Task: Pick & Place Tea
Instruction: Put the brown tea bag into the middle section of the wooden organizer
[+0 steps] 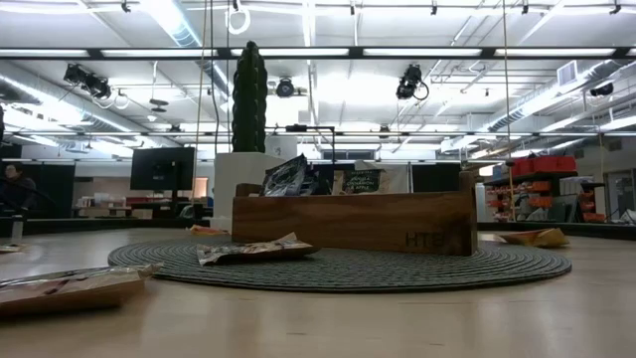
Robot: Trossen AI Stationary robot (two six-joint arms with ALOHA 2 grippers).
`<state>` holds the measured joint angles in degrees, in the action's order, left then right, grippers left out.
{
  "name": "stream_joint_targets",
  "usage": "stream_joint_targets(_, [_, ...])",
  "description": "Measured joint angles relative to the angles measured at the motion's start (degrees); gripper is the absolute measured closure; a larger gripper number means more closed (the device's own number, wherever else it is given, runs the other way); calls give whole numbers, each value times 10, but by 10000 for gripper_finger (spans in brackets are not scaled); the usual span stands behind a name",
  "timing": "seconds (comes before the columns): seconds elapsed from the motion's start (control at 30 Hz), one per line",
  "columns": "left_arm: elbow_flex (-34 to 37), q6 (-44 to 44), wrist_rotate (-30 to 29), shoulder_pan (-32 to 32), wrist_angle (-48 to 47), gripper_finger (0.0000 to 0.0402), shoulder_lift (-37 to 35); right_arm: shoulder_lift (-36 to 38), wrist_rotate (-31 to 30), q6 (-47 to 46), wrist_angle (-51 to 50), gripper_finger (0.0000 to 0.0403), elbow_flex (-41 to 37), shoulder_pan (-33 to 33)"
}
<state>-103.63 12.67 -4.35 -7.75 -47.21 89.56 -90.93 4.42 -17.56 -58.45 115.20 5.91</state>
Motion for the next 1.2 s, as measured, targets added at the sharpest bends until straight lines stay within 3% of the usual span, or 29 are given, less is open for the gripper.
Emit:
stream_joint_targets(0.3, [0,0,-15,0,-7,399,0,-54,12,0,-43,250,24,0])
stream_joint_targets(0.7, [0,-10,-16,2,-3,399,0,-60,8,4,-37,252,25,0])
stream_joint_targets(0.83, [0,-13,-16,2,-3,399,0,-60,6,9,-34,289,25,0])
stream_joint_targets(1.0, [0,-15,-15,2,-3,399,0,-60,11,41,-34,382,25,0])
stream_joint_targets(1.2, [0,-45,-26,2,-4,395,0,-60,5,60,-34,399,25,0])
